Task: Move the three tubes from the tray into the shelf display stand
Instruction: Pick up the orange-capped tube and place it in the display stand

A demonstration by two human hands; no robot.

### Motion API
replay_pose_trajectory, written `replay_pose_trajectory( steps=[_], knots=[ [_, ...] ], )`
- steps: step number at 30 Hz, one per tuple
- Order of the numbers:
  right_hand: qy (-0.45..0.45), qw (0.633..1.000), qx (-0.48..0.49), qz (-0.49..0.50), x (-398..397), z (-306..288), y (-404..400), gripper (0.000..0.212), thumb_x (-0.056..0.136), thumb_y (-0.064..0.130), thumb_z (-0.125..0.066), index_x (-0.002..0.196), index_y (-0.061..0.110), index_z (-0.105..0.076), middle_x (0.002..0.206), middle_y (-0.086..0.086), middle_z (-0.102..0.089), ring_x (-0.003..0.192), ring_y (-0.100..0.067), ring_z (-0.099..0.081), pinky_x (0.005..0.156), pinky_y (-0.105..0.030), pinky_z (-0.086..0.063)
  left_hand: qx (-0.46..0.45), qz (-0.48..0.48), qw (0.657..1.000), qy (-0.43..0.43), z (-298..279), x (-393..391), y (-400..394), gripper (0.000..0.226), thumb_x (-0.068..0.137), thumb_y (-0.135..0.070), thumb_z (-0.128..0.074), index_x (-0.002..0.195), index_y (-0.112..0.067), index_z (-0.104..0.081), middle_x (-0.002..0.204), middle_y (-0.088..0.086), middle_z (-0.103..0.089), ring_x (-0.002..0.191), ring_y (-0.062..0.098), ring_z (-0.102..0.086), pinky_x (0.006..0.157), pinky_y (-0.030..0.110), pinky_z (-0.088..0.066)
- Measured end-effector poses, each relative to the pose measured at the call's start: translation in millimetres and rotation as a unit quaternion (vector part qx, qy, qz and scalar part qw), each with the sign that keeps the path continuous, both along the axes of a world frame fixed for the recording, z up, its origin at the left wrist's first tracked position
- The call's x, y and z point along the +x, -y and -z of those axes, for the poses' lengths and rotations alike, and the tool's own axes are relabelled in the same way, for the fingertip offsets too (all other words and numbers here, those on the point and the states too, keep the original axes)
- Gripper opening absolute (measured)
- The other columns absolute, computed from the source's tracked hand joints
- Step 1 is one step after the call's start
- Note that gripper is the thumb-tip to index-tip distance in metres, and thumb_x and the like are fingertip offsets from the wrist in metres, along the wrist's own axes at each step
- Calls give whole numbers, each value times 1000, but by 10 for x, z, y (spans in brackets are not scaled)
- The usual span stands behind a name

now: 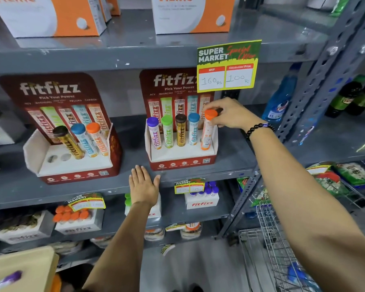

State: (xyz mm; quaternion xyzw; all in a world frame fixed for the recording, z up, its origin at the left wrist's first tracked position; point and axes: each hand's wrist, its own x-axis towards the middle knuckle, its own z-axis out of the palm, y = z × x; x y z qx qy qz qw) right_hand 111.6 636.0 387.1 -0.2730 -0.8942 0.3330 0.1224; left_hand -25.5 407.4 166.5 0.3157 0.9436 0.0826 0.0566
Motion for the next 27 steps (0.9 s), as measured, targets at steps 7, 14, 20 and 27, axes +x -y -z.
replay_pose_trajectory(
  steps=[7,14,20,27],
  knots=[
    [66,993,98,22,-44,-112,-19,45,73,-12,-63,100,24,-68,117,-4,-53,104,-23,-50,85,-35,-51,-9,1,1000,4,-13,5,-6,69,96,-50,-11,146,-4,3,157,16,2,144,30,5,117,40,1],
    [53,994,89,44,-46,-167,-22,15,74,7,-73,85,18,-70,96,2,-57,97,-18,-56,76,-28,-50,-15,0,1000,0,-17,15,-2,70,95,-52,-8,146,-6,5,157,15,4,144,30,6,116,39,3],
    [20,988,141,59,-130,-58,-47,27,80,0,-66,102,15,-71,119,-13,-57,107,-27,-51,83,-25,-41,-28,-1,1000,-13,-3,5,-16,70,95,-52,-7,146,-6,3,157,15,3,144,30,5,117,39,1],
    [39,987,140,70,-237,45,-59,30,82,3,-64,110,14,-65,123,-14,-52,113,-29,-48,85,-29,-39,-25,-2,1000,-10,15,0,-17,70,95,-53,-7,146,-7,3,157,14,3,144,30,5,116,39,3]
  ],
)
